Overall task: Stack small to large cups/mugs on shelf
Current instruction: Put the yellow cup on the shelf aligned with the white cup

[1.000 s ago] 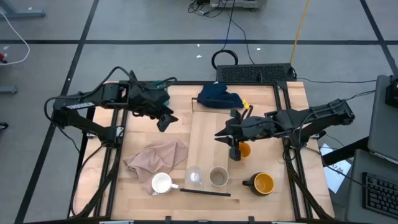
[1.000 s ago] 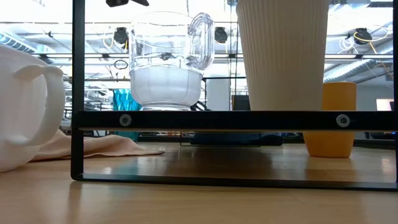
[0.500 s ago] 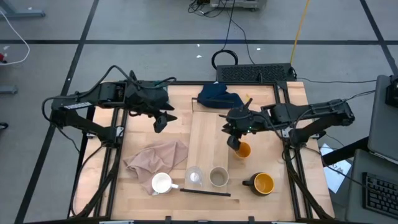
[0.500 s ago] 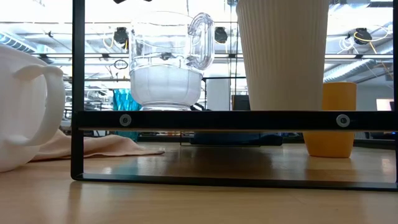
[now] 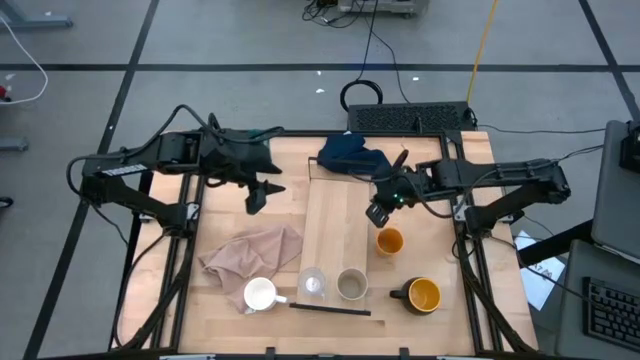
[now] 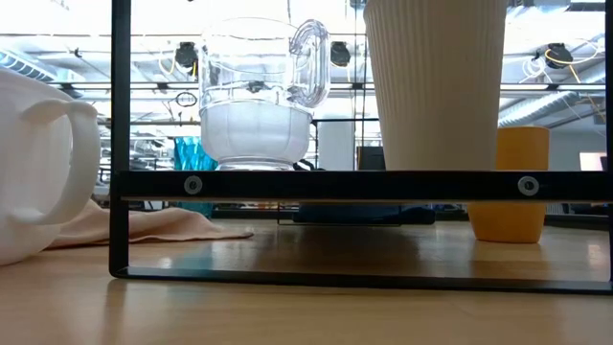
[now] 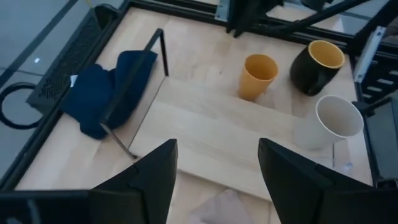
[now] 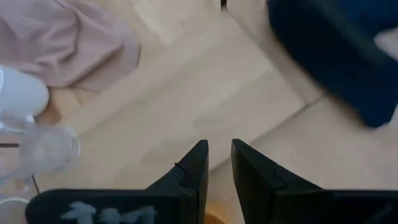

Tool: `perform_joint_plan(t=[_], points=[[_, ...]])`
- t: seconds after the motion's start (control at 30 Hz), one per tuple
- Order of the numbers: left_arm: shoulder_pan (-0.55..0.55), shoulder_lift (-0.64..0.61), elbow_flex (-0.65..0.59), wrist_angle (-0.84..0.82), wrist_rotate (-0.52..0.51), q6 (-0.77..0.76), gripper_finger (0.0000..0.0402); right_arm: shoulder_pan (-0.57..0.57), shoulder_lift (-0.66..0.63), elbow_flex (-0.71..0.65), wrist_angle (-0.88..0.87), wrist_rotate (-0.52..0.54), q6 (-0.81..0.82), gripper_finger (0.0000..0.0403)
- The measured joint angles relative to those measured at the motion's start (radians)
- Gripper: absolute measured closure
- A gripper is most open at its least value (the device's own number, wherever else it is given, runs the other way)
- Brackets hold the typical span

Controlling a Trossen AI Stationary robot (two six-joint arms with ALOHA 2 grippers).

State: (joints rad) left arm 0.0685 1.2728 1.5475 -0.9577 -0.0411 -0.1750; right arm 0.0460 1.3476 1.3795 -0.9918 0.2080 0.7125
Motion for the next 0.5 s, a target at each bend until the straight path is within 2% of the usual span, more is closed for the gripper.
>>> perform_joint_plan(t=[0.2, 0.33, 0.5], points=[[0.000, 0.000, 0.000, -0.004, -0.004, -0.017, 0.0178, 0.013, -0.005, -0.102, 0.023, -0.134, 0.038, 0.0342], [0.000, 0.000, 0.000, -0.005, -0.004, -0.021, 0.0178, 0.023, -0.004, -0.161, 0.048, -0.140, 0.074, 0.0342], [0.000, 0.000, 0.000, -0.005, -0.004, -0.034, 0.0178, 0.038, -0.004, -0.214, 0.083, -0.212, 0.092, 0.0342]])
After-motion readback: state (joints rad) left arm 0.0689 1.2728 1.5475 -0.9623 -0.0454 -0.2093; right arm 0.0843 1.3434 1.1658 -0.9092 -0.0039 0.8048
